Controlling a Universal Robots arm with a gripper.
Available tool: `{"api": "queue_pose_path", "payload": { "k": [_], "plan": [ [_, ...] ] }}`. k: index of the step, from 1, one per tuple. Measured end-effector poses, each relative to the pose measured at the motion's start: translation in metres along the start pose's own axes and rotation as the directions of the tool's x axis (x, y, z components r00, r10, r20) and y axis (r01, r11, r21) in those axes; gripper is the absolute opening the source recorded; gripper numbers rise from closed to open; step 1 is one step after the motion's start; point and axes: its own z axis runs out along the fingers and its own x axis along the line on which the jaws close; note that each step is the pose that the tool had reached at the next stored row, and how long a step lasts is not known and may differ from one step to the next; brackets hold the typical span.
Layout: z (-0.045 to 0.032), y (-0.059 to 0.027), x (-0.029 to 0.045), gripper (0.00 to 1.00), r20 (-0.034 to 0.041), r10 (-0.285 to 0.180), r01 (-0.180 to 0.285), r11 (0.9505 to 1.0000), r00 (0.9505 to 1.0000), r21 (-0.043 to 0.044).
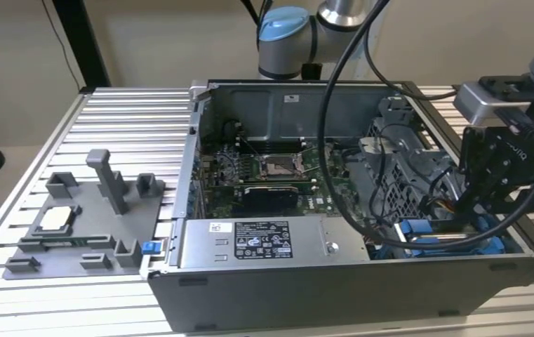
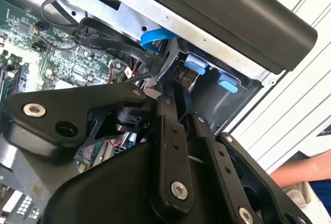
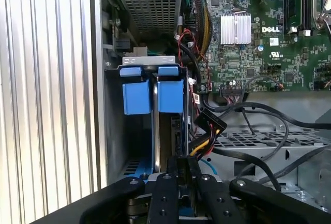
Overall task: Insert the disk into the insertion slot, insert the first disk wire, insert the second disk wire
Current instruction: 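Insert the first disk wire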
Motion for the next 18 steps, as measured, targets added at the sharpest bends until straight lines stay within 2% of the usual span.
{"api": "queue_pose_path", "payload": {
  "k": [18],
  "plan": [
    [0.0048,0.0009,0.0003,0.0,0.0023,-0.006,0.006,1.0,1.0,0.0073]
  ]
}}
